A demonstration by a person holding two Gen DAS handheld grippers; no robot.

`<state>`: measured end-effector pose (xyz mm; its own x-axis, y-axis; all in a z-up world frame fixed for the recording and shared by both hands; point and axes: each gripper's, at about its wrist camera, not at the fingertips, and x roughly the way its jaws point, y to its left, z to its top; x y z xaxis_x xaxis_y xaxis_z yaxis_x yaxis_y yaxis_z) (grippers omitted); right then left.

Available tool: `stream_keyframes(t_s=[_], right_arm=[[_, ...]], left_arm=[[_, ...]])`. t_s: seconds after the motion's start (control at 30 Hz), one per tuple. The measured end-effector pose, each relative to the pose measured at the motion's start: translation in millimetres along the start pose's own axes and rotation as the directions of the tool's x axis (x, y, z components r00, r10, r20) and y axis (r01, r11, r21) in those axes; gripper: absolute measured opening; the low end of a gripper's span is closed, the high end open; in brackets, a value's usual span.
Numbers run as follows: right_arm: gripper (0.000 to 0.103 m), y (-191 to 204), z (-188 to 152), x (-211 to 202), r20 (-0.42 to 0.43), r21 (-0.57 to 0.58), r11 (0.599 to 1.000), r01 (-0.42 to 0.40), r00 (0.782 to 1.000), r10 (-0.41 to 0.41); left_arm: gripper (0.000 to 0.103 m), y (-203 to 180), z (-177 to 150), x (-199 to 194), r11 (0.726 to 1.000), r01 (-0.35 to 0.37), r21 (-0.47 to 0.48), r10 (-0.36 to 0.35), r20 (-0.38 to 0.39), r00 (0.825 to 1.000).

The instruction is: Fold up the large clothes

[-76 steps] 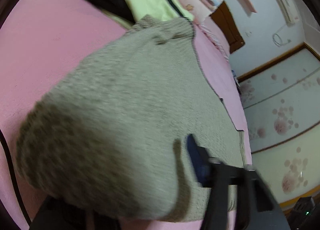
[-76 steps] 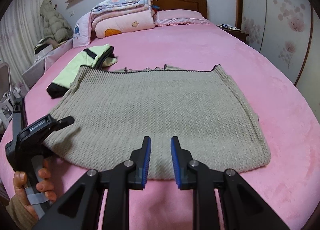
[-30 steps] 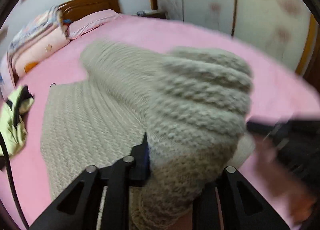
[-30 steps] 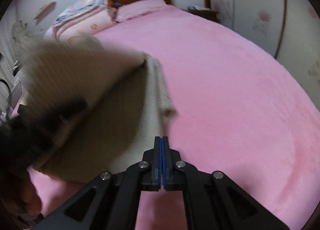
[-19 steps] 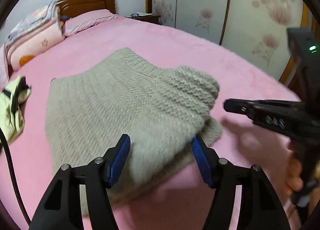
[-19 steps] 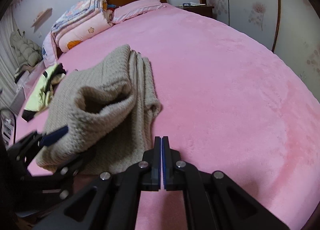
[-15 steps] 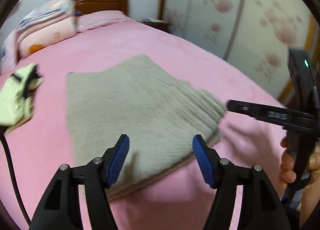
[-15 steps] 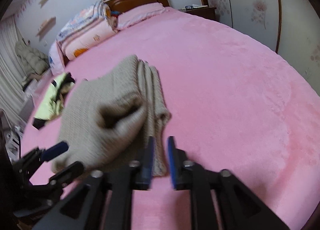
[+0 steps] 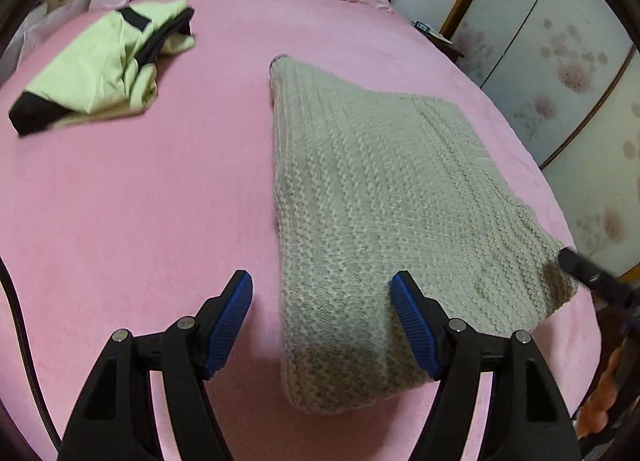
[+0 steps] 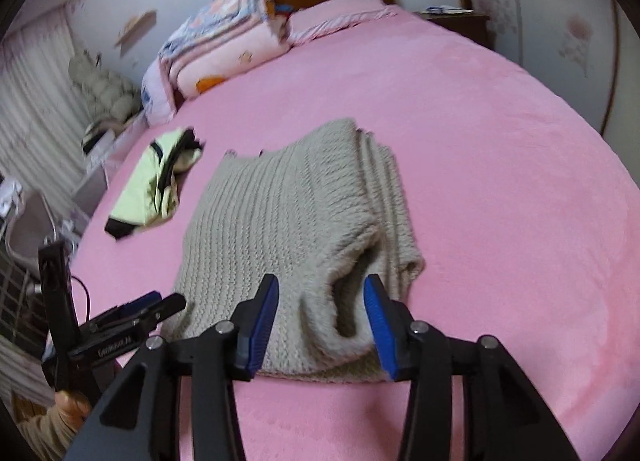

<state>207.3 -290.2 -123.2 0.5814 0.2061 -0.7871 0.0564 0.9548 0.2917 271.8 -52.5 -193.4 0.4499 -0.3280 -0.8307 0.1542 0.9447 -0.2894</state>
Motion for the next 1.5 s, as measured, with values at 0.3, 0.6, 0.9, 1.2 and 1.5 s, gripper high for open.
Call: stream_keyframes(t_s=[0.3, 0.6, 0.9, 1.2, 1.5], right_arm=[[0.008, -17, -38, 4, -0.018, -0.005, 0.991, 0.131, 0.991, -0.131], [0.012, -19, -61, 35, -0.039, 0.007, 0.981, 0.196, 0.98, -0.195], [0.031, 12, -10, -22, 0.131, -0.14, 0.962, 0.234, 0.968, -0.216], [0.03, 24, 111, 70, 0.038, -0.058, 0.996, 0.064, 0.997, -0.062], [0.015, -13, 124, 155, -0.136, -0.017, 0.989, 0.145, 0.98, -0.146]], left_arm=[[0.061, -12, -27, 11, 0.999, 0.029, 0.017, -0.029, -0.024, 0.999], [0.067, -7, -35, 19, 0.999, 0.008, 0.04, -0.007, -0.019, 1.0], [0.076, -22, 26, -41, 0.987, -0.008, 0.161, -0.017, 0.149, 0.989], [0.067, -37, 123, 38, 0.99, 0.004, 0.144, -0.009, 0.034, 0.999], [0.077, -30, 130, 92, 0.983, -0.083, 0.165, 0.088, -0.019, 0.996]])
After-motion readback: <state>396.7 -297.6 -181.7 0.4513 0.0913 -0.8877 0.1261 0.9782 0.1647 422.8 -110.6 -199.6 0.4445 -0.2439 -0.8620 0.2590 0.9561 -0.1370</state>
